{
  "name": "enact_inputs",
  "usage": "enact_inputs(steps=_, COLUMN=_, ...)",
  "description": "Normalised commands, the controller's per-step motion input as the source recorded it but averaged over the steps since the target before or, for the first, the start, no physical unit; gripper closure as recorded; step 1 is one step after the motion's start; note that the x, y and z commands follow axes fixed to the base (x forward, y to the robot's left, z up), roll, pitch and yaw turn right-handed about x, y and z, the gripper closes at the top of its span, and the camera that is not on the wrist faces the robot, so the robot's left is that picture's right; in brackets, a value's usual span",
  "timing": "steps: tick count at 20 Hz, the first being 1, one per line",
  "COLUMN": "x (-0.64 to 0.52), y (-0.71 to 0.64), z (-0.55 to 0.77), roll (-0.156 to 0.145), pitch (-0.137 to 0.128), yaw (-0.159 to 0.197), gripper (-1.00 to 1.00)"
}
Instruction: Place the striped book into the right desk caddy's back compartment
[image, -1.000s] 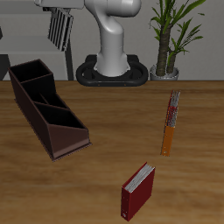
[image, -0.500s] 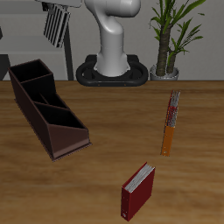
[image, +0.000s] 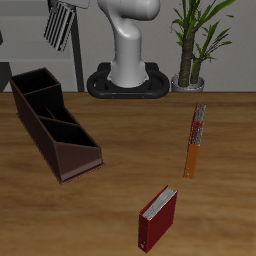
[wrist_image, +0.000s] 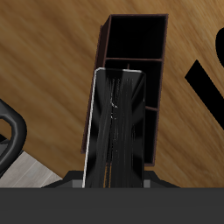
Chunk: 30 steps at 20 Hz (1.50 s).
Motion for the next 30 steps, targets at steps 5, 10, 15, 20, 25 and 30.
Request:
enact_inputs(steps=5, x=-0.09, y=-0.29, z=0.18, roll=-0.088, pitch=-0.071, yaw=-0.028, gripper=1.0)
enact_inputs(steps=10, x=0.04, y=-0.4, z=0.22, roll=-0.047, pitch=-0.006, yaw=-0.088, gripper=1.0)
enact_inputs(steps=15, x=0.1, y=-0.43, z=0.23, roll=-0.028, pitch=0.024, yaw=-0.107, gripper=1.0)
enact_inputs(steps=20, x=0.2, y=-0.38, z=0.15, roll=0.004, pitch=0.048, yaw=-0.101, gripper=1.0)
enact_inputs(steps=25, x=0.34, y=-0.34, z=0.19, roll=0.015, pitch=0.03, yaw=-0.074, gripper=1.0)
enact_inputs(steps=30, x=0.3, y=-0.05, z=0.31, roll=-0.008, pitch=-0.053, yaw=-0.014, gripper=1.0)
